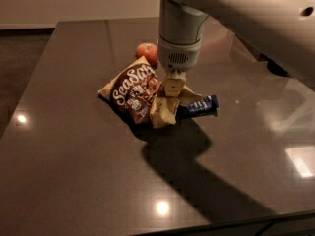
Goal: Move brown chip bag near rxbar blueberry
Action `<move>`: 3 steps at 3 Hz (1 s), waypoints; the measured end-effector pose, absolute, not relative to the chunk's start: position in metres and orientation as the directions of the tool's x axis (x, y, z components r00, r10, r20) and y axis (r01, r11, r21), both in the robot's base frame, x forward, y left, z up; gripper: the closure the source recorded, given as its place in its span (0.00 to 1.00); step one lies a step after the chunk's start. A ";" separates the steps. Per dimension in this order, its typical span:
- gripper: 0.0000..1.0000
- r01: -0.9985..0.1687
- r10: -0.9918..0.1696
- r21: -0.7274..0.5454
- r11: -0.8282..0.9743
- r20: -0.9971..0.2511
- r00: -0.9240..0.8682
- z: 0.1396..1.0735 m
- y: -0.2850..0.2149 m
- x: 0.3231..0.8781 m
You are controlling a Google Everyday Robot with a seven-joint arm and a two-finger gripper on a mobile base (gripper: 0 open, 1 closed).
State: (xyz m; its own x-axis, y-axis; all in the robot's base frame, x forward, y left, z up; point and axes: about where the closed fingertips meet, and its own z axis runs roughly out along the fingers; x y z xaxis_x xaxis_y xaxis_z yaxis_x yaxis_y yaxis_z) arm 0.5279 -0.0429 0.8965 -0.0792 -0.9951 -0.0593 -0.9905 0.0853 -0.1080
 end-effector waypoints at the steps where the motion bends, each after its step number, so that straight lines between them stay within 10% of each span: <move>1: 0.16 -0.990 -0.995 -0.115 0.085 -0.066 -0.077 0.896 -0.041 0.530; 3: 0.00 -0.989 -0.994 -0.123 0.084 -0.073 -0.076 0.896 -0.039 0.532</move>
Offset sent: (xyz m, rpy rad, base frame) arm 0.0013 0.0016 -0.0001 0.0054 -0.0055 0.0010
